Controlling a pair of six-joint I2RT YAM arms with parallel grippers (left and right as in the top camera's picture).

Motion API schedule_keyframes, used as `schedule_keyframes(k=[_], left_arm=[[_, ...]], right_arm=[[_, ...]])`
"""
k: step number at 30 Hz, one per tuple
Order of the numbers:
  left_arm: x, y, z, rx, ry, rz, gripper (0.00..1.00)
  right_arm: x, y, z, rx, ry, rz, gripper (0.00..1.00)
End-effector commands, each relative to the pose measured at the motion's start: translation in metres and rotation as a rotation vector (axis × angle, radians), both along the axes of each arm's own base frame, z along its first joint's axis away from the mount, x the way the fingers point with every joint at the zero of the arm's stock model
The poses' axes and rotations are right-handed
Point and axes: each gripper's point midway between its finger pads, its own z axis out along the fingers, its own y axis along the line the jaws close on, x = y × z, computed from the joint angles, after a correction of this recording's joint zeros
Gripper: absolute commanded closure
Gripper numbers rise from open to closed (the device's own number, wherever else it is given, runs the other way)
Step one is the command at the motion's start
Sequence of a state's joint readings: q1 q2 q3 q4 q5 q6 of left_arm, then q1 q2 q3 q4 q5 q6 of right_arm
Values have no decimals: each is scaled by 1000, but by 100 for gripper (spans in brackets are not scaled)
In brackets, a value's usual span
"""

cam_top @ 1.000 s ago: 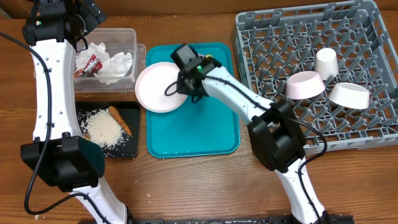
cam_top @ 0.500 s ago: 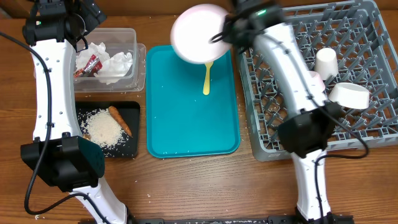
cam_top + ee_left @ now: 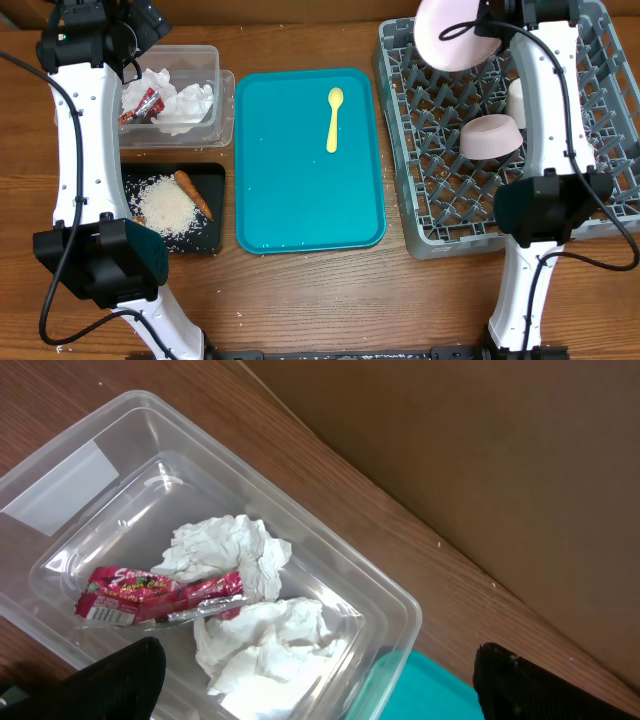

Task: Sort waste into correct bins and load items into the dishwasher
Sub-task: 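Lift the plate and stand it upright in the rack's back row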

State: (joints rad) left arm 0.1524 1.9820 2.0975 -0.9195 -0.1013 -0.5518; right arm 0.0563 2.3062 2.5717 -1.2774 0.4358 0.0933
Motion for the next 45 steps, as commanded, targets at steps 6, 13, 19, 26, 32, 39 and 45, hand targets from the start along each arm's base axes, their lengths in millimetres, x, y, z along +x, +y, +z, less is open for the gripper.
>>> schedule_keyframes(k=[6,13,19,26,32,39,45], left_arm=[[-2,-2,14,-5,-33,6,0],[-2,-2,14,-5,-33,6,0],[-2,-2,14,-5,-33,6,0],[-2,-2,14,-5,-33,6,0],[-2,-2,14,-5,-33,6,0],[-2,-2,14,-5,-33,6,0],[-2,-2,14,-5,-33,6,0]], right_arm=[[2,-13,-13,-145,58,69,96],[2,-18,-24,-181,75,48,96],[3,-2,-24,-188,78,76,96],[0,30,-23,-226,89,121,96],[-3,48,-20,-218,70,122,39],[-8,49,8,-149,-23,60,0],[-28,71,46,19,-87,129,0]])
